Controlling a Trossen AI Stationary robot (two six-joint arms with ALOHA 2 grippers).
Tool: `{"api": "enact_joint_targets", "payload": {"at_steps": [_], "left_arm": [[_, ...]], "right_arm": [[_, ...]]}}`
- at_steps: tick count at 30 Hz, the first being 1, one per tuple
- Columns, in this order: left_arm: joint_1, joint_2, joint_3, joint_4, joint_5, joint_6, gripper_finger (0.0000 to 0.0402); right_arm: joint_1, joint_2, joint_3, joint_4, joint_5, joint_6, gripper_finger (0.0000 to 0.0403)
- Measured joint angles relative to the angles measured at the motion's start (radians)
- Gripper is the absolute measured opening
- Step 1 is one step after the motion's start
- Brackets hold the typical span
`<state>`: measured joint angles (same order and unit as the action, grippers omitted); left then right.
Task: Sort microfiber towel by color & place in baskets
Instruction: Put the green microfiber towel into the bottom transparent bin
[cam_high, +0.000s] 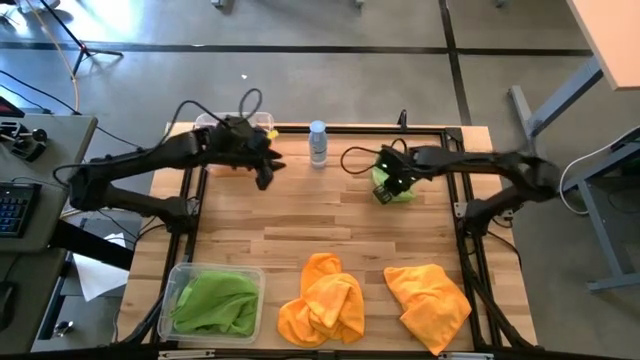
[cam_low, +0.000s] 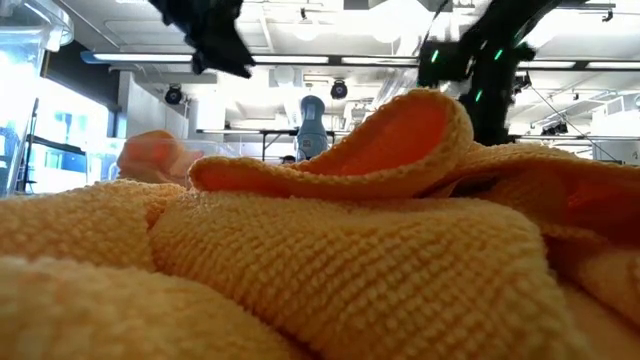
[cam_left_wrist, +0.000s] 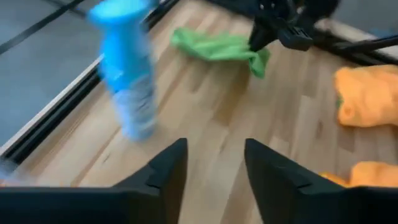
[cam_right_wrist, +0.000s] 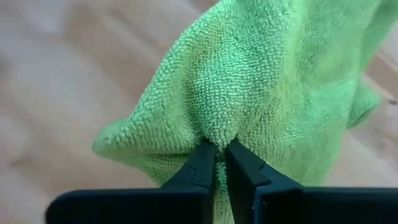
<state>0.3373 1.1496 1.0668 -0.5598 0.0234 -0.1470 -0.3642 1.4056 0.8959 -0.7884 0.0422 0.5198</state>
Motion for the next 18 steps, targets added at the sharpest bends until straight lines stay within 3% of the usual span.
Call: {"api": "enact_joint_targets", "payload": {"at_steps": [7, 12, 18], "left_arm": [[-0.153, 0.118, 0.02, 0.224, -0.059, 0.019, 0.0201], [-0.254, 0.252, 0.163, 0.225, -0.156, 0.047, 0.0204], [-0.333, 0.455, 0.388, 0.214, -0.209, 0.094, 0.0204]], "right_arm": [[0.14, -0.274, 0.0, -0.007, 0.034, 0.009, 0.0005], [0.244, -0.392, 0.002, 0.0, 0.088, -0.032, 0.0003], [0.356, -0.431, 0.002, 0.052, 0.115, -0.131, 0.0001]]}}
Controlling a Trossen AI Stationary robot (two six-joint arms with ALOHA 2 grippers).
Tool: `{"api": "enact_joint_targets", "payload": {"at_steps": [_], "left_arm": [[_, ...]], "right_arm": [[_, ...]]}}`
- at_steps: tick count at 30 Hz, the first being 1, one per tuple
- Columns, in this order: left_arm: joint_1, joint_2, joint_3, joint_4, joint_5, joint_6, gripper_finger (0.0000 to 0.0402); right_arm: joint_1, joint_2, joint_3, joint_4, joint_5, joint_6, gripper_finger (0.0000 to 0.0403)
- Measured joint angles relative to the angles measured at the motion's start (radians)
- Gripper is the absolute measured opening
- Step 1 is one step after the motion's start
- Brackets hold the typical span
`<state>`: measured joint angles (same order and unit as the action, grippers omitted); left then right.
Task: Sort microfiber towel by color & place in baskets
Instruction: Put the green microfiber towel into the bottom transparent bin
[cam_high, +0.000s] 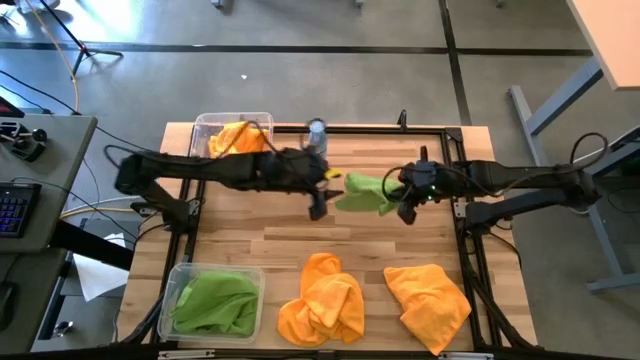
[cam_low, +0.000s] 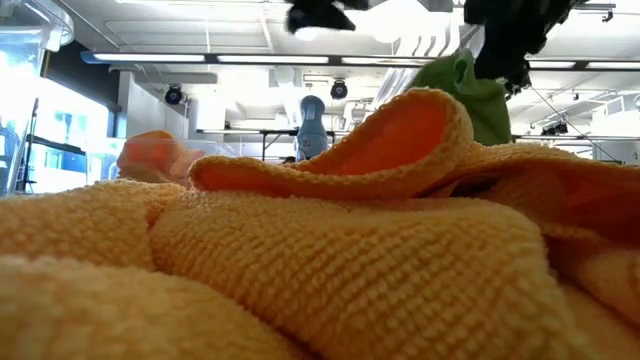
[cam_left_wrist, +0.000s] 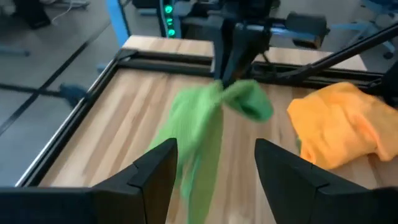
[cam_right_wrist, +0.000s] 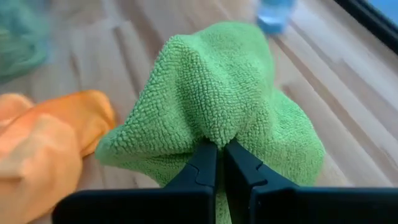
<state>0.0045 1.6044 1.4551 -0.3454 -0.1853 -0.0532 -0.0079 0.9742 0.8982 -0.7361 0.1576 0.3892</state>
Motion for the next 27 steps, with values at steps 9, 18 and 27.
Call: {"api": "enact_joint_targets", "payload": {"at_steps": [9, 18, 27], "left_arm": [[-0.067, 0.255, 0.279, -0.02, -0.001, 0.021, 0.0204], [-0.108, 0.397, 0.402, -0.054, -0.001, -0.009, 0.0204], [-0.116, 0.427, 0.406, -0.06, -0.12, -0.035, 0.0204]], "right_arm": [[0.176, 0.002, 0.002, 0.113, 0.087, -0.141, 0.0001], [0.261, 0.002, 0.003, 0.146, 0.23, -0.265, 0.0], [0.292, 0.002, 0.003, 0.191, 0.295, -0.327, 0.0]]}}
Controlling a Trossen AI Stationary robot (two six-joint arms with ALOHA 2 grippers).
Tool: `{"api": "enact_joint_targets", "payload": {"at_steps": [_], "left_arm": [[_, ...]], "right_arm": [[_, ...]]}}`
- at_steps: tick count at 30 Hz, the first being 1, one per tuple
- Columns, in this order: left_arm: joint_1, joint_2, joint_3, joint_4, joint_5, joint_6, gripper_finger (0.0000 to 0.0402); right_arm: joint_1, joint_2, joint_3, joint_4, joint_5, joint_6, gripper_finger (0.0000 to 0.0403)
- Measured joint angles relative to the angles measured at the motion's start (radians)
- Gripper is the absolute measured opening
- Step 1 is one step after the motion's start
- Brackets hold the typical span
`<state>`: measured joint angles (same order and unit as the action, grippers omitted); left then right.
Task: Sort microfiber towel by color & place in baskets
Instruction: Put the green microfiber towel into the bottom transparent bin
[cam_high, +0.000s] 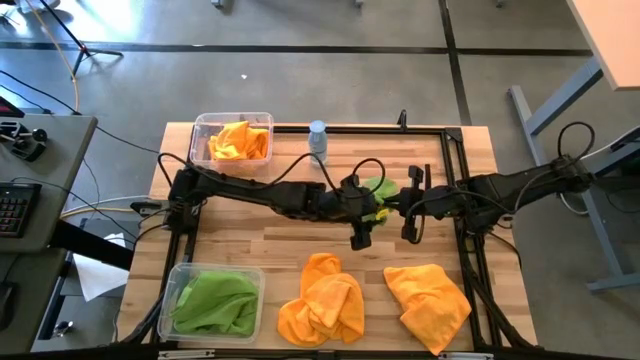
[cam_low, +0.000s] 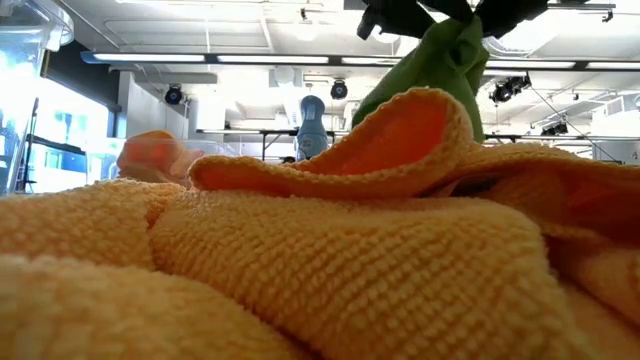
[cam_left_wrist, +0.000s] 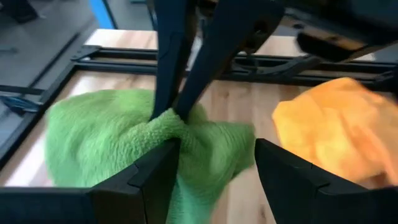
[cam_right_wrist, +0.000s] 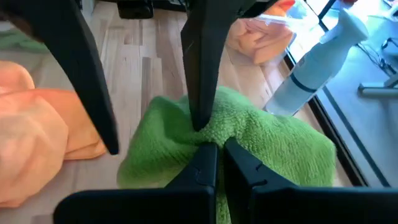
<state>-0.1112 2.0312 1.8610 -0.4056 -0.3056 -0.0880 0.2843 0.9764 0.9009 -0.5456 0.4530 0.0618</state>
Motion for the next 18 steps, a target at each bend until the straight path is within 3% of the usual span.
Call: {"api": "enact_joint_targets", "payload": {"at_steps": [11, 18], "left_arm": [[-0.013, 0.002, -0.003, 0.046, -0.105, 0.072, 0.0204], [-0.013, 0.002, -0.003, 0.073, -0.111, 0.124, 0.0204]], "right_arm": [[-0.005, -0.005, 0.001, -0.007, -0.007, 0.125, 0.0], [-0.04, -0.004, 0.001, -0.039, -0.009, 0.177, 0.0]]}}
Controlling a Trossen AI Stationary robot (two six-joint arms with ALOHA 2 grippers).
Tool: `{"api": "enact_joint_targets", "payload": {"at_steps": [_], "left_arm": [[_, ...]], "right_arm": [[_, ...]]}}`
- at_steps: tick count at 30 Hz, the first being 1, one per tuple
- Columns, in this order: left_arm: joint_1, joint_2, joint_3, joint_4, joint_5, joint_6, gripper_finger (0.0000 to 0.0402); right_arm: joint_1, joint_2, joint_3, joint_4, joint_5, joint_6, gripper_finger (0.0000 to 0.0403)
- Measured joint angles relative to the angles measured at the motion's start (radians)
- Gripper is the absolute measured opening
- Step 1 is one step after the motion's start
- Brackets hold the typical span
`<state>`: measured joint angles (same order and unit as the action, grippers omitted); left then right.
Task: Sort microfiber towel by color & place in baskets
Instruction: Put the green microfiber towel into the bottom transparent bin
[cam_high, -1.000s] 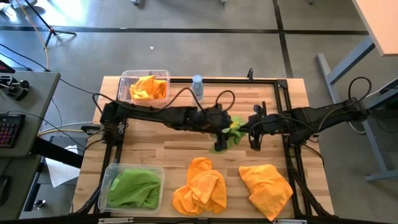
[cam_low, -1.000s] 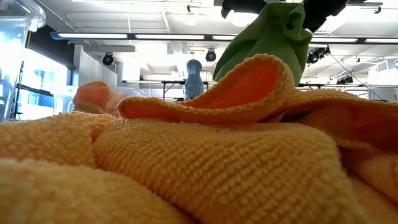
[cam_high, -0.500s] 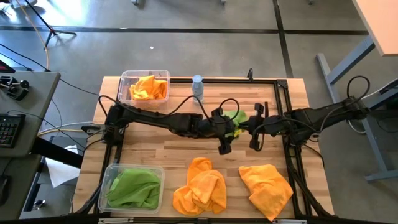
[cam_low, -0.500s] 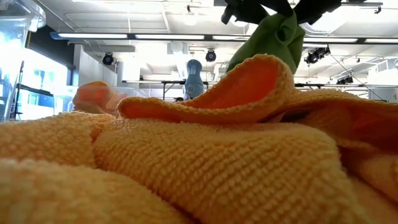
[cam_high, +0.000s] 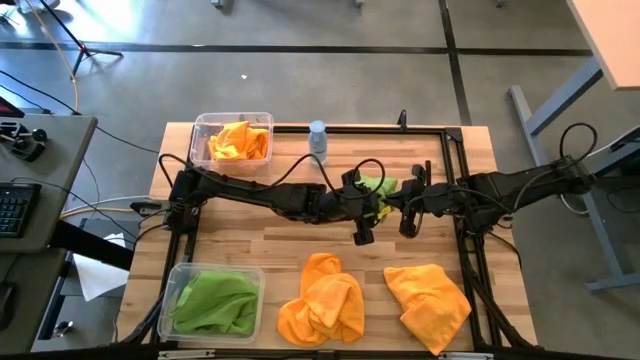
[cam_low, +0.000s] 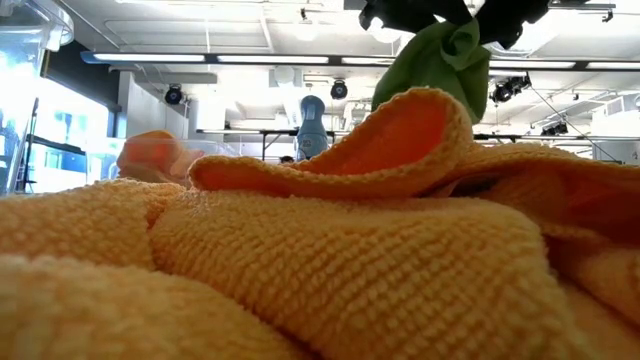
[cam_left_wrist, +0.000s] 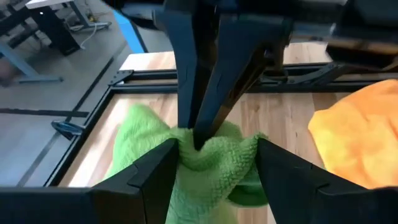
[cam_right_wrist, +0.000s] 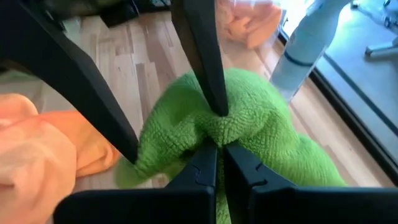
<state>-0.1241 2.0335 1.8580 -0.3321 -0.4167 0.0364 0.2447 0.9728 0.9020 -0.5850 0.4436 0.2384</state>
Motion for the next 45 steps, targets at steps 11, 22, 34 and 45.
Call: {"api": "enact_joint_targets", "payload": {"at_steps": [11, 22, 34, 45], "left_arm": [[0.0, 0.0, 0.0, 0.01, 0.046, -0.04, 0.0204], [0.022, 0.0, 0.001, 0.074, -0.059, -0.217, 0.0241], [0.044, 0.0, 0.001, 0.047, 0.029, -0.203, 0.0265], [0.026, 0.0, 0.001, 0.054, 0.041, -0.171, 0.0325]], "right_arm": [[-0.01, 0.0, 0.0, -0.054, 0.003, 0.029, 0.0], [-0.011, 0.0, 0.0, -0.064, -0.006, 0.053, 0.0], [-0.011, 0.0, 0.0, -0.071, -0.006, 0.072, 0.0], [-0.011, 0.0, 0.0, -0.062, 0.02, 0.068, 0.0]]}}
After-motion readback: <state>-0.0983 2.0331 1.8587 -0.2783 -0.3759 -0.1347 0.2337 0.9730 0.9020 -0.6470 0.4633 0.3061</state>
